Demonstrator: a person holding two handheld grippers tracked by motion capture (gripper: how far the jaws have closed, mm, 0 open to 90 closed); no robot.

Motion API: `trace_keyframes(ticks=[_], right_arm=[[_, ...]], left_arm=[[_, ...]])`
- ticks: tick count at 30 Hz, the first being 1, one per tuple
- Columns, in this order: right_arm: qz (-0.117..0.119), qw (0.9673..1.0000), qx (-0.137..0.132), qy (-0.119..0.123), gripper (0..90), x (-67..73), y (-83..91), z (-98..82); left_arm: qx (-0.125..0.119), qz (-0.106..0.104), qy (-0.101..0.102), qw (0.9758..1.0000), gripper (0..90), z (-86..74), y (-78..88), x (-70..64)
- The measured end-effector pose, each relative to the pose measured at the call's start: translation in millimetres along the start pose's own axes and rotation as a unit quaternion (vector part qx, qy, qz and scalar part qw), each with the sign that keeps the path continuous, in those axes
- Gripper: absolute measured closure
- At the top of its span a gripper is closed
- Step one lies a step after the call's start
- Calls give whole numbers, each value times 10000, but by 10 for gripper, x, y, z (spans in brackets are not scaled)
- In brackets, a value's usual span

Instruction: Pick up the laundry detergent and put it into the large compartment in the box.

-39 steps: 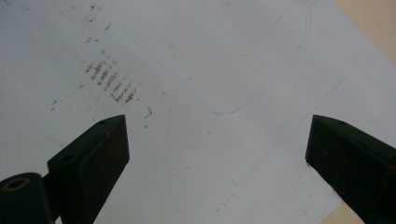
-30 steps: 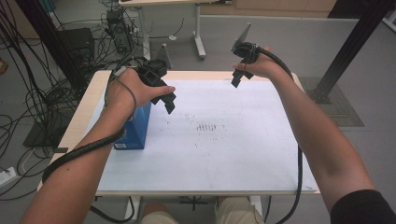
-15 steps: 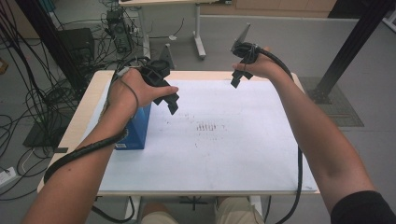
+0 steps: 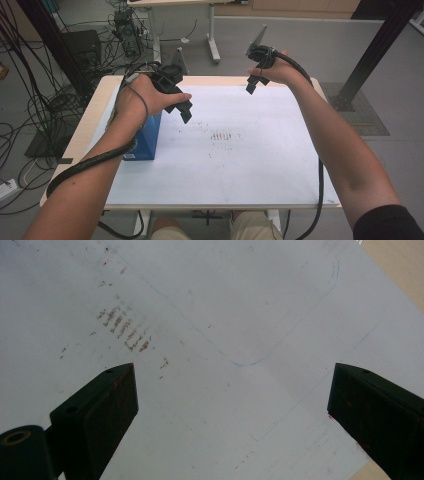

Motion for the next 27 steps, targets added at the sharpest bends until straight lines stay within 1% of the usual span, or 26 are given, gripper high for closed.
trace_keyframes(ticks=[14,19,27], right_arm=[[13,10000,-7,31,59,17,5,-1],[-6,10000,-15,1,59,6,18,-11],[-2,10000,-18,29,60,6,22,-17]], left_arm=[[4,-13,2,10000,87,17,7,-10],[13,-17,-34,10000,87,34,10,-23],[3,-35,-67,10000,87,38,10,-41]])
Point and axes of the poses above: each handheld gripper's, and its own axes: y roughly backward along the jaws, z roughly out of its top, x roughly to its left, the point moved 4 cm from there along -y, roughly forward along the jaws, and after that the axes turned 7 degrees about -x, right-handed, at the moved point
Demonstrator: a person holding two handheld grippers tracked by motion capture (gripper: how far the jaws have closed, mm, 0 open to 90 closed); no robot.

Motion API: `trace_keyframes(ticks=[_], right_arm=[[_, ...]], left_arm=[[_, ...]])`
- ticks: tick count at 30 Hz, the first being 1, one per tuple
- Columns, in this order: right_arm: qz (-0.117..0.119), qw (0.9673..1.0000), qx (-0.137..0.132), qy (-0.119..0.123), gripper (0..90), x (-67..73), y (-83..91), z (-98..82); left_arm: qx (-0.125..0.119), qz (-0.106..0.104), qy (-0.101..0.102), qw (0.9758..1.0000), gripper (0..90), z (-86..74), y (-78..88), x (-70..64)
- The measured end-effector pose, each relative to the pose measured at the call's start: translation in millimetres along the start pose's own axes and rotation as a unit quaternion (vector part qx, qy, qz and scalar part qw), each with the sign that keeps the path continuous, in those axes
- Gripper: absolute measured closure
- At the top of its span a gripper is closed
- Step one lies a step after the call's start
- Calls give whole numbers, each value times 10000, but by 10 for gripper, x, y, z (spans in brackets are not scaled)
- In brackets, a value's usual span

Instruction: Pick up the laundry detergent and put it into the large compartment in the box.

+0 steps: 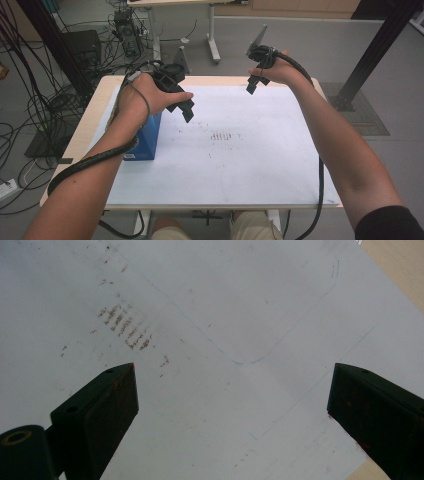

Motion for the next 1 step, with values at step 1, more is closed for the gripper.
trace_keyframes(ticks=[1], right_arm=[[-1,10000,3,7,61,4,3,2]], left_arm=[[0,0,-1,10000,87,-2,2,-4]])
Point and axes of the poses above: each handheld gripper's, and its own axes: y roughly backward along the jaws, z roughly out of its top, x roughly to its left, the point moved 4 cm from there along -y, roughly forward along the jaws, and after that the axes turned 7 degrees about -x, right-handed, at the moved point
